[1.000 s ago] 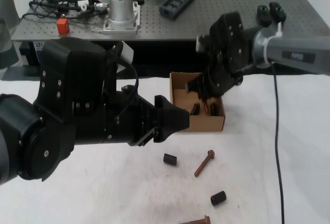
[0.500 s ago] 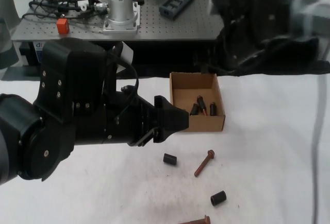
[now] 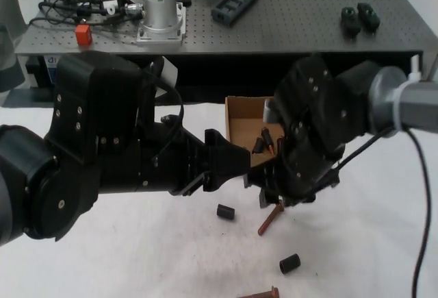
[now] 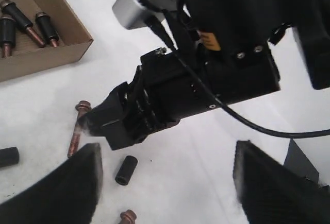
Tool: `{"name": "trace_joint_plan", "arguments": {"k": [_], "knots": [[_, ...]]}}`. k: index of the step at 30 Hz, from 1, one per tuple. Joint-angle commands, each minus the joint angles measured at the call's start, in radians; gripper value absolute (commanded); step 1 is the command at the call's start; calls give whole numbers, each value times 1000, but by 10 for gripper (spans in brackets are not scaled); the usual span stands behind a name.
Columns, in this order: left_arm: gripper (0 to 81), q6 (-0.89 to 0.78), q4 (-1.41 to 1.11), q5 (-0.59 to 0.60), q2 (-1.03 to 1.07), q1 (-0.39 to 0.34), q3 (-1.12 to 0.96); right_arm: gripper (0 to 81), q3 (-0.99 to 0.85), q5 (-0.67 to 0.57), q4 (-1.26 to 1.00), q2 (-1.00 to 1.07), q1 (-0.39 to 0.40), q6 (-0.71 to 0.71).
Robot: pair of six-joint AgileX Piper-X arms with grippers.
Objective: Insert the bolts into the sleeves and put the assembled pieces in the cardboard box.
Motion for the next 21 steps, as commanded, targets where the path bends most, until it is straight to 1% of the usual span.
{"name": "trace_joint_plan", "arguments": {"k": [1, 6, 13, 15, 19, 21], "knots": [[515, 16, -11, 3, -11, 1, -5, 379, -3, 5, -22, 54, -14, 61], [515, 19, -11, 3, -11, 1, -5, 379, -3, 3, -37, 123, -17, 65], [515, 30, -11, 3, -11, 1, -5, 375, -3, -27, -118, 170, -17, 136], [515, 32, -11, 3, -11, 1, -5, 358, -3, -27, -132, 170, -17, 135], [515, 32, -11, 3, -11, 1, -5, 290, -3, -18, -145, 172, -31, 131], [515, 32, -11, 3, -11, 1, -5, 278, -5, -27, -151, 181, -43, 127]]}}
